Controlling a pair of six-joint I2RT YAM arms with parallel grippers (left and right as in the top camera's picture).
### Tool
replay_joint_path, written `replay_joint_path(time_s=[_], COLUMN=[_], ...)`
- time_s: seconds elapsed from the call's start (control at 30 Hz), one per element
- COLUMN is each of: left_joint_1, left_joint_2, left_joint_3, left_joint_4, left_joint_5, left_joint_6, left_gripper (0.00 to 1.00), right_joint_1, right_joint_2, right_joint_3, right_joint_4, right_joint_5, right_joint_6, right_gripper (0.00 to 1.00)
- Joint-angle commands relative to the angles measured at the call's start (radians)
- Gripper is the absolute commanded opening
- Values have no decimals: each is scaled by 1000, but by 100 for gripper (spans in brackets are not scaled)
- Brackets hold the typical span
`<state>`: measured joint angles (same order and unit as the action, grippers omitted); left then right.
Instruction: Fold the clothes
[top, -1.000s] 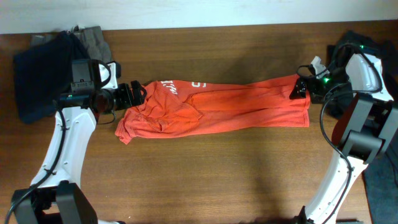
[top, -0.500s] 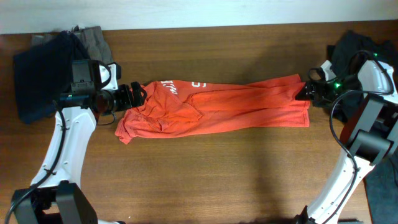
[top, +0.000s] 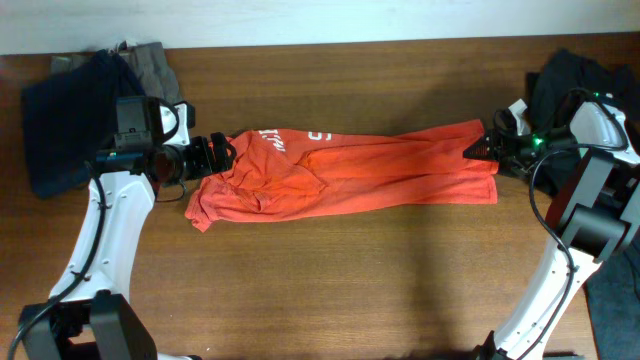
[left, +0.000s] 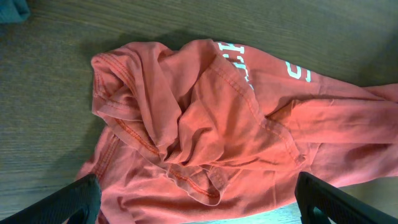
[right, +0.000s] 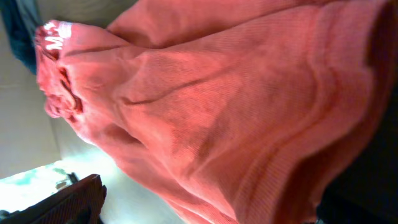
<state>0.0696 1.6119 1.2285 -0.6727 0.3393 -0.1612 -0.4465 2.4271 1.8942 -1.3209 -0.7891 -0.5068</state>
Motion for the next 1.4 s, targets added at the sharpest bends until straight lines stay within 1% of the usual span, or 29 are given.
replay_joint_path(time_s=[0.0,0.13,0.2,0.27,0.4,0.43,0.47,0.5,0.53,0.57,0.63,0.73,0.87,1.0,1.07,1.1,1.13,1.23,1.37], left_joint_1=[-2,-2,-2,-1,-1,-1,-2,-2,-2,-1,-1,-1,-1,-1,-1,-1,-1,-1,-1], left_joint_2=[-8,-8,-8,-8,-8,-8,-8,-8,-8,-8,-8,-8,-8,-8,-8,-8,-8,-8,-8], left_joint_3=[-1,-1,-1,-1,-1,-1,-1,-1,-1,-1,-1,-1,-1,-1,-1,-1,-1,-1,-1], left_joint_4=[-2,-2,-2,-2,-2,-2,-2,-2,-2,-2,-2,-2,-2,-2,-2,-2,-2,-2,-2], left_joint_5=[-7,-7,-7,-7,-7,-7,-7,-7,-7,-7,-7,-7,-8,-16,-23,-23,-23,-23,-23], left_joint_6=[-5,-5,-5,-5,-5,-5,-5,-5,-5,-5,-5,-5,-5,-5,-5,-5,-5,-5,-5], left_gripper=[99,99,99,99,99,99,99,99,99,99,99,99,99,99,99,99,99,99,99], right_joint_1=[8,8,8,8,7,7,8,8,8,7,6,-2,-20,-28,-23,-11,-5,39,127], right_joint_2=[89,89,89,89,89,89,89,89,89,89,89,89,87,87,87,87,87,86,85], right_joint_3=[-96,-156,-171,-171,-170,-168,-167,-166,-165,-165,-161,-132,-47,120,182,231,250,319,402], right_joint_4=[42,96,113,119,142,145,154,162,172,178,185,183,118,-31,-72,-102,-116,-165,-220], right_joint_5=[84,63,63,63,64,64,67,67,67,67,69,124,204,388,488,569,595,611,701], right_joint_6=[-18,-17,-13,-10,-1,4,20,33,48,53,63,126,153,166,232,277,289,294,363], right_gripper=[99,100,93,79,45,41,31,18,8,4,4,4,4,4,4,4,4,4,4])
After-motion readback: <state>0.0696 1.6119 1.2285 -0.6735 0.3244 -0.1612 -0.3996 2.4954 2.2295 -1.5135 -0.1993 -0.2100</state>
